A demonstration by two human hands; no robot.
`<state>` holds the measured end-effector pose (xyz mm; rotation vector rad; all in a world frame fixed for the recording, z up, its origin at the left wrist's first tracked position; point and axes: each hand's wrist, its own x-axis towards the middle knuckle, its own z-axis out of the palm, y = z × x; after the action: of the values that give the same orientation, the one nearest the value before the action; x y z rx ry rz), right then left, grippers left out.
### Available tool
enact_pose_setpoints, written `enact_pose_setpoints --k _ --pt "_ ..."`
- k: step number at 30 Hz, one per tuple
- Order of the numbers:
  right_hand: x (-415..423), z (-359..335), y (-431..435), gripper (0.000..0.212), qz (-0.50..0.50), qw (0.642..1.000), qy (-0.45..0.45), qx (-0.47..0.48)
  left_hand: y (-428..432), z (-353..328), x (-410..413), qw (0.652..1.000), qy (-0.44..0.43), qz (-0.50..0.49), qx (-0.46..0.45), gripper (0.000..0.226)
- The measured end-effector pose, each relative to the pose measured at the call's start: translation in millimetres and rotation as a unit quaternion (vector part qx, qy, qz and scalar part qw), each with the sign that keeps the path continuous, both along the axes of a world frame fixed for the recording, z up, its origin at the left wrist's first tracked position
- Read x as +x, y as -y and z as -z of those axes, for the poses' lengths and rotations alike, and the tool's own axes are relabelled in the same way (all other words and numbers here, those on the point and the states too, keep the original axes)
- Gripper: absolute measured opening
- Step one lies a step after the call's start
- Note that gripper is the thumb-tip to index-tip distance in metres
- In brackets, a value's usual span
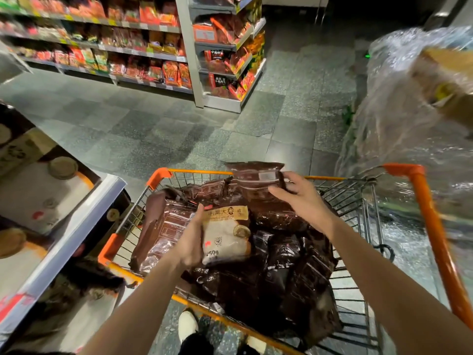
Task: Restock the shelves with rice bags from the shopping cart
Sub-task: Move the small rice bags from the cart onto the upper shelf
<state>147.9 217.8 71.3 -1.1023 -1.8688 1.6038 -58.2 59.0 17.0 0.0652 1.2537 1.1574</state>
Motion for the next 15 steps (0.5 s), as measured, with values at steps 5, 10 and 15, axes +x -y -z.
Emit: enact_pose_setpoints --k 5,10,15 --pt "11.1 -0.1 16.6 0.053 -0.204 0.970 0.123 -0.037 0.0 3.4 -6.9 0.999 0.007 -0.022 -0.024 0.093" --pt "11.3 32.3 36.7 0.024 0.083 0.970 0.221 0.059 -0.6 0.6 12.2 0.977 -0.191 0.034 -0.092 0.036" --pt "11.5 53.0 55.2 0.087 -0.005 0.896 0.431 -0.105 0.9 38.2 -11.3 0.969 -0.203 0.137 -0.039 0.073"
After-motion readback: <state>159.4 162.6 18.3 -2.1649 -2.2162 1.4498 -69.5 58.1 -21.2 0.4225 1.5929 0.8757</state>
